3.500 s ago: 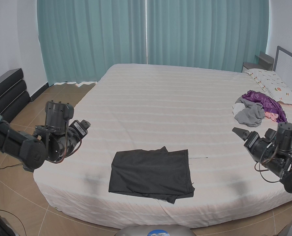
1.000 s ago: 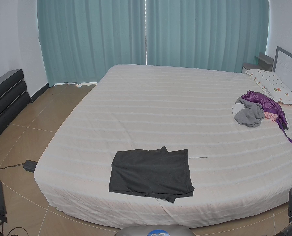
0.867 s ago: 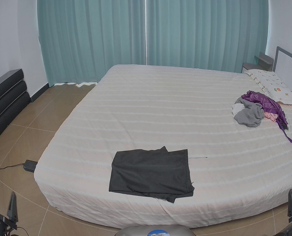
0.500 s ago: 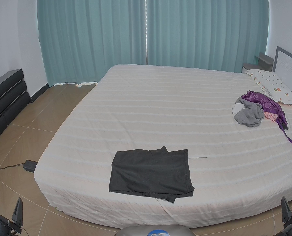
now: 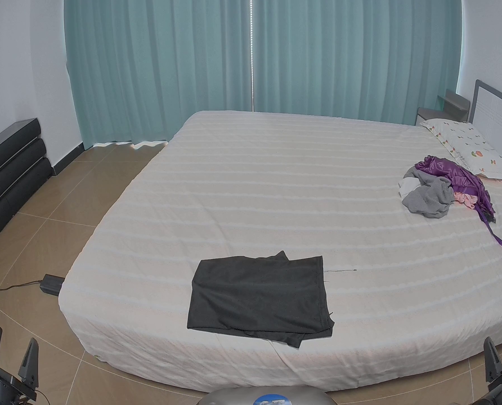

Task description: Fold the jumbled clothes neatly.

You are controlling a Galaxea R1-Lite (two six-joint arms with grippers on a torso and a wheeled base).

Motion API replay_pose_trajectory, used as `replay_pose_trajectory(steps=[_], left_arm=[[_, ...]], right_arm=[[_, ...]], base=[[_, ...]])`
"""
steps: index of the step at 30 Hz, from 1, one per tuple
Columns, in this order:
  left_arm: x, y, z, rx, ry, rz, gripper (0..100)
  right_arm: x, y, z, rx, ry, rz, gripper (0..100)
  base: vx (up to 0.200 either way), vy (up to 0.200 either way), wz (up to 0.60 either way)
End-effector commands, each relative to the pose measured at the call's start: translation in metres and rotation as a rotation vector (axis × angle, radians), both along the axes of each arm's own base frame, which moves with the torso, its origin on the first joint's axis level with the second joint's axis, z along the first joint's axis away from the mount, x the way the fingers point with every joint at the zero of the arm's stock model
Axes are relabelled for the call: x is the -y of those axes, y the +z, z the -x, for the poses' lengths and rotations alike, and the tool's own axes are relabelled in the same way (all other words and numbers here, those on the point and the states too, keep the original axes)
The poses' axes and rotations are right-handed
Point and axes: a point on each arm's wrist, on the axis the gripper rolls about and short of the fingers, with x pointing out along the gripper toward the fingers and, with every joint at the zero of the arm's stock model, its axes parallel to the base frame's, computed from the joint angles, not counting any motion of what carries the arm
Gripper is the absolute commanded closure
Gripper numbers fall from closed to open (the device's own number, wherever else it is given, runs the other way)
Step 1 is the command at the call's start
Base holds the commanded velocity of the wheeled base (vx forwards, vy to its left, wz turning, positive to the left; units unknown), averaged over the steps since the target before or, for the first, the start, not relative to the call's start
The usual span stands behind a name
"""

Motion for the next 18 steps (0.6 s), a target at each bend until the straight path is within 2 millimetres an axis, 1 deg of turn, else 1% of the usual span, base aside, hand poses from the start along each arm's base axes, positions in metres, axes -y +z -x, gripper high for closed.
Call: replay_pose_trajectory(steps=[1, 5, 8, 11, 16, 18], left_arm=[[-0.0004, -0.0047, -0.0014, -0.034, 0.023, -0.115, 0], [0.0000, -0.0052, 0.0002, -0.038, 0.153, -0.134, 0], [0.0014, -0.0073, 0.0057, 0.011, 0.223, -0.120, 0], [0.0011, -0.0067, 0.0074, 0.045, 0.204, -0.121, 0], [0.0011, -0.0075, 0.0074, 0.043, 0.200, -0.092, 0], [0.0021, -0.0076, 0.0070, 0.048, 0.157, -0.061, 0]], right_arm=[[-0.0001, -0.0047, -0.0003, -0.003, 0.004, 0.004, 0], [0.0000, -0.0047, -0.0004, -0.005, 0.002, 0.003, 0], [-0.0001, -0.0047, -0.0004, -0.005, 0.004, -0.002, 0], [0.0000, -0.0047, -0.0003, -0.003, 0.002, 0.000, 0], [-0.0001, -0.0047, -0.0003, -0.003, 0.004, 0.000, 0], [0.0000, -0.0047, -0.0004, -0.005, 0.002, 0.000, 0]], base=[[0.000, 0.000, 0.00], [0.000, 0.000, 0.00], [0.000, 0.000, 0.00], [0.000, 0.000, 0.00], [0.000, 0.000, 0.00], [0.000, 0.000, 0.00]])
